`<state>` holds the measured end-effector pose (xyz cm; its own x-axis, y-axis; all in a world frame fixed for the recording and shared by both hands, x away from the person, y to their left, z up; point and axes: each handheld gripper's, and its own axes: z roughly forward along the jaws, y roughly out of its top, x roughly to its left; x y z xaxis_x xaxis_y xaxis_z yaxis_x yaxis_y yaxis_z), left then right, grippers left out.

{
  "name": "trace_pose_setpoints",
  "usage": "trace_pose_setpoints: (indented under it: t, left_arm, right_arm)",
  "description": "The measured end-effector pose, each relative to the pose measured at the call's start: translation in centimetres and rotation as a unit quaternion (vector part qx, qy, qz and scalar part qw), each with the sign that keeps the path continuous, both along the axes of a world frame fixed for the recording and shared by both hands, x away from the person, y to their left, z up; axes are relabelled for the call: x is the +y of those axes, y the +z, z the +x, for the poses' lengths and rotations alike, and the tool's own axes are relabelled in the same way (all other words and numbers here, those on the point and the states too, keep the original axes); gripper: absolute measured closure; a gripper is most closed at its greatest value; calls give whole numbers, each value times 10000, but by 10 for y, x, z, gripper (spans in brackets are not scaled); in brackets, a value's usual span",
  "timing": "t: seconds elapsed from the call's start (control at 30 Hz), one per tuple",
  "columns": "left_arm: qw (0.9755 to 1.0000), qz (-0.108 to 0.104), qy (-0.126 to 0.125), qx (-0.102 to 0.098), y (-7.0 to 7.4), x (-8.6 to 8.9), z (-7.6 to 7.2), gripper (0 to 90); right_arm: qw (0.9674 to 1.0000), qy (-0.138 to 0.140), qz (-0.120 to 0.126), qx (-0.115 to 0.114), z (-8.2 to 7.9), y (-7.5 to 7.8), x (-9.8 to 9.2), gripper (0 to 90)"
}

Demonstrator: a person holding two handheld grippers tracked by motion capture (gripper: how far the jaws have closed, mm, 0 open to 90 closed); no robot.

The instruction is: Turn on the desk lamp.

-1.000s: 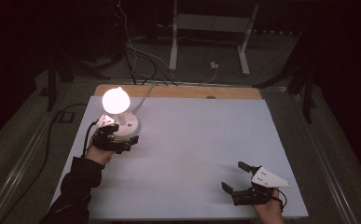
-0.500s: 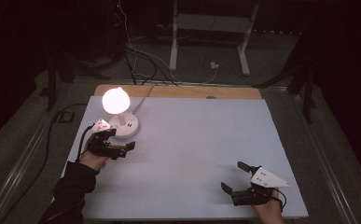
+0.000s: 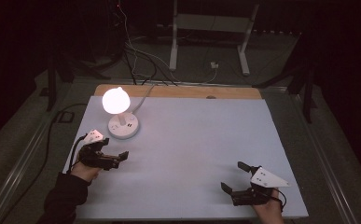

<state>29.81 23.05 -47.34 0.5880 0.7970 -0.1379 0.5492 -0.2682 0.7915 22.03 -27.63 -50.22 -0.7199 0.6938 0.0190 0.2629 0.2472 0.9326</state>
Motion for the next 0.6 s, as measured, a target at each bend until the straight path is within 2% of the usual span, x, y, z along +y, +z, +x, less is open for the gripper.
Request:
trace_pose_setpoints:
  t: [0.4,0.6]
  left_arm:
    - [9997,167,-119,109,-8,1,-24,4]
    - [9996,184,-116,170,-13,6,-33,4]
  right_arm:
    - [10000,1,-16,17,0,-1,1,21]
    - [10000,5,-17,23,0,-1,1,21]
